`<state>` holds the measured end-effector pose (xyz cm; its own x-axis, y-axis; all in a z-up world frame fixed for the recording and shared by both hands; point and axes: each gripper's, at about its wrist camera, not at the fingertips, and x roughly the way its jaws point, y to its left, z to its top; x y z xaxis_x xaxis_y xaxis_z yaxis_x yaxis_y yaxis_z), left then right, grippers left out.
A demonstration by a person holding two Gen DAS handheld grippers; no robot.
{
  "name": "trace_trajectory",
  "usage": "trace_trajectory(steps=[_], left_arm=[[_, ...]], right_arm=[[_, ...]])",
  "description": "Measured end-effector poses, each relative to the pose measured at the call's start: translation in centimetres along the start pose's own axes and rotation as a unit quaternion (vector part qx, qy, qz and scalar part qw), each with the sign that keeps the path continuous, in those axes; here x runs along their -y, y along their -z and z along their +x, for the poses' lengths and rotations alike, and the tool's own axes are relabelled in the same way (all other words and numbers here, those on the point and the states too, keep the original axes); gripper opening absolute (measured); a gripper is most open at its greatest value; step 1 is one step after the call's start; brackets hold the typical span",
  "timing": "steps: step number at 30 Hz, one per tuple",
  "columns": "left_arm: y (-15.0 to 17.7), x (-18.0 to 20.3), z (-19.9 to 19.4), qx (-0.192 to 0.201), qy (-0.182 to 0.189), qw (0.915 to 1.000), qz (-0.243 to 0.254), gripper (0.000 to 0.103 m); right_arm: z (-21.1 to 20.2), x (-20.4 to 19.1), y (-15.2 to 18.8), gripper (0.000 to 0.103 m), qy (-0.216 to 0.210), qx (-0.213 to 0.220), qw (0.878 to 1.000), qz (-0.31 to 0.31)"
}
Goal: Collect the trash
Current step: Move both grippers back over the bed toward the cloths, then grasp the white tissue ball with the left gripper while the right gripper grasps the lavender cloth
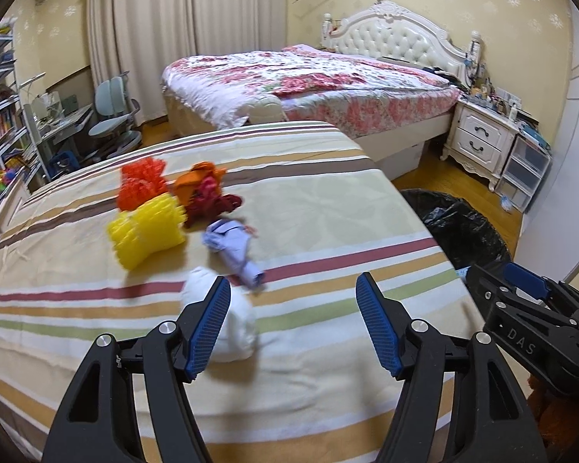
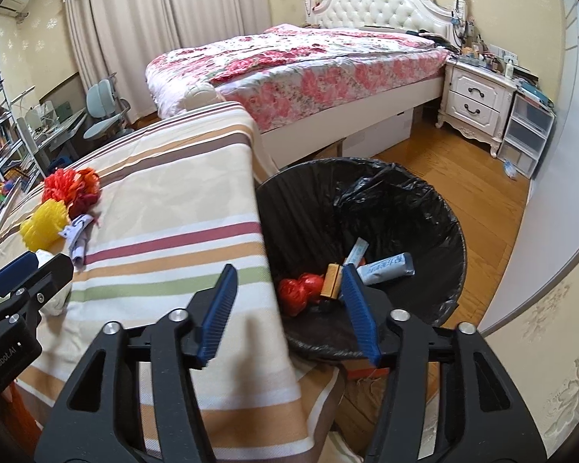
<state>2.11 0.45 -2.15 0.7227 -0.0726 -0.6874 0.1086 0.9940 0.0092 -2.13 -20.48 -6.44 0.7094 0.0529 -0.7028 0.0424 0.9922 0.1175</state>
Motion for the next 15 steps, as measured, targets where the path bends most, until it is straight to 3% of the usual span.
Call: trace_trajectory(steps=[6,12,15], left_arm=[[1.0,-2.1,-0.1,-0.002,-0.026,0.9995,-0.015,0.072],[1.7,-3.5,1.5,-0.03,-0.019,0.999,-0.027,0.072],[1.7,-3.7,1.8,-0.034,-0.014,0.9991,-0.023,0.061]], right_arm=[[-0.6,-2.1,0.7,0.058,-0.012,-0.001,1.0,-0.018],[-0.3,-3.9,1.1,0.058,-0.02,-0.008,0.999,-0.037],[-0.1,-4.7,1.3,0.058,-0.024,-0.012,0.999,-0.045]])
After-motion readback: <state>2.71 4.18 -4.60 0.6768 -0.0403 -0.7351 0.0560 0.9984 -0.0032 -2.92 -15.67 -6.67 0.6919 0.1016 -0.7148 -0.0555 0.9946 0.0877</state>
